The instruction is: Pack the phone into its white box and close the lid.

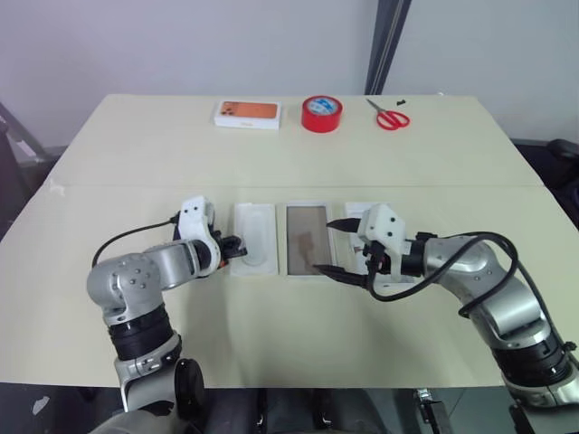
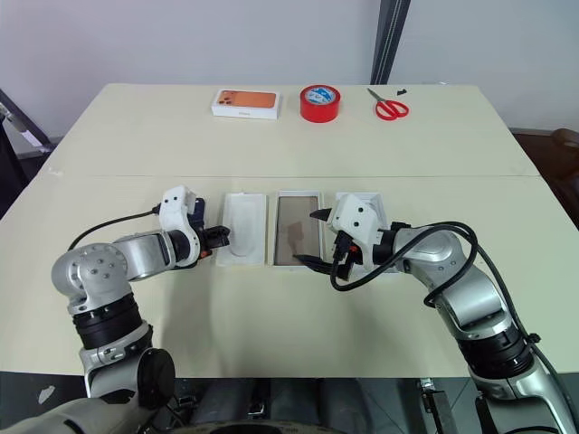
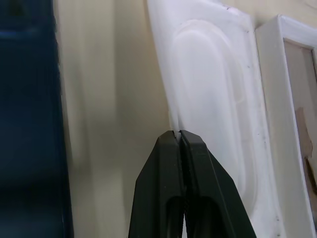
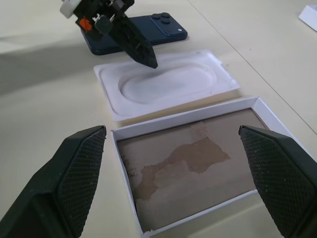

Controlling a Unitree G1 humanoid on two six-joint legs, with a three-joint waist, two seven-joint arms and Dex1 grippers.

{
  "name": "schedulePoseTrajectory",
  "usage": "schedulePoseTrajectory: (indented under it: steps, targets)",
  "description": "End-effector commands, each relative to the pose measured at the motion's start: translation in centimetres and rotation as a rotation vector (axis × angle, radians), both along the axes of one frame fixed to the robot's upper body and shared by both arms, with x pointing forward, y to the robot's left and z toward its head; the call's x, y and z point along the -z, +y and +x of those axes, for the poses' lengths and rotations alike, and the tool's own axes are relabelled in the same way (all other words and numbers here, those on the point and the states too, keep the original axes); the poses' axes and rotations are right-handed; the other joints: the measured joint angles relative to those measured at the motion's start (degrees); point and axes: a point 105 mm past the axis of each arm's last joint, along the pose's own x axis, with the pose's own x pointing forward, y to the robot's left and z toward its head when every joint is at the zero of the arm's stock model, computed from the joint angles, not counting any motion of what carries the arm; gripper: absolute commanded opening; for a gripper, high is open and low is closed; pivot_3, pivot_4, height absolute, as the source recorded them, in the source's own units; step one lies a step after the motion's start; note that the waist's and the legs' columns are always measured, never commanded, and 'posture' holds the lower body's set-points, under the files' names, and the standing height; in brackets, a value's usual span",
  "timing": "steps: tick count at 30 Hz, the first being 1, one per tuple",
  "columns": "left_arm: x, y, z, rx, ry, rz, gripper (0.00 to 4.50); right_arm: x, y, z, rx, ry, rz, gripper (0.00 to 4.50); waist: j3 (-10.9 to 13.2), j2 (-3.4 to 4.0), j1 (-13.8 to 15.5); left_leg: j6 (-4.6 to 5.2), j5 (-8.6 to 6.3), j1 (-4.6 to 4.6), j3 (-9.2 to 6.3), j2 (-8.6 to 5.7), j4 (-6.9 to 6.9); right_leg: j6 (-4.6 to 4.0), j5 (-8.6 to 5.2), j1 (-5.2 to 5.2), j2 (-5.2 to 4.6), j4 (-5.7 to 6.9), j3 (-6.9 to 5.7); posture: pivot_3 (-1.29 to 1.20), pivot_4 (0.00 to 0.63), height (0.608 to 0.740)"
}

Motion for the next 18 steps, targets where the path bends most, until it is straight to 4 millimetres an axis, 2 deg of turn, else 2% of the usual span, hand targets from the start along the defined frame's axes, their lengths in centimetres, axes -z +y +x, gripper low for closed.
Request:
schedulePoseTrajectory:
  steps: [1, 4, 8, 16, 18]
  targets:
    - [-2.6, 1.6, 0.3, -0.061, -0.101, -0.072, 0.04, -1.2, 0.3, -0.3, -0.025, -0.050, 0.008, 4.50, 0.00, 0.00, 0.00, -0.01, 0.00, 0.00, 0.00, 0.00, 0.00, 0.00, 0.00, 0.00, 0.00, 0.00, 0.00, 0.00, 0.150, 0.725]
    - [-4.0, 1.6, 0.5, -0.067, -0.154, -0.173, 0.04, -0.8, 0.0, -0.2, -0.030, -0.051, -0.026, 4.50, 0.01, -0.01, 0.10, -0.02, 0.01, -0.01, 0.00, 0.00, 0.00, 0.00, 0.00, -0.01, 0.00, 0.00, 0.00, 0.00, 0.150, 0.725]
    - [-4.9, -0.5, 0.6, 0.016, -0.184, -0.228, 0.04, -0.1, 0.2, -0.4, -0.057, -0.027, -0.059, 4.50, 0.03, -0.05, 0.31, -0.06, 0.03, -0.02, 0.00, -0.01, 0.01, 0.00, 0.00, 0.01, 0.00, -0.03, 0.00, 0.00, 0.150, 0.725]
    - [-3.3, -6.8, 0.2, 0.160, -0.085, -0.213, 0.04, 0.3, -0.9, 0.3, -0.021, -0.026, -0.094, 4.50, 0.06, -0.10, 0.25, -0.08, 0.04, -0.03, 0.00, -0.02, 0.02, 0.01, 0.00, 0.02, -0.01, -0.03, 0.00, 0.00, 0.150, 0.725]
    - [-2.9, -7.7, 0.1, 0.174, -0.062, -0.202, 0.04, 0.3, -1.2, 0.4, -0.013, -0.029, -0.097, 4.50, 0.06, -0.11, 0.17, -0.07, 0.03, -0.03, 0.00, -0.02, 0.01, 0.01, 0.00, 0.01, 0.00, -0.02, 0.00, 0.00, 0.150, 0.725]
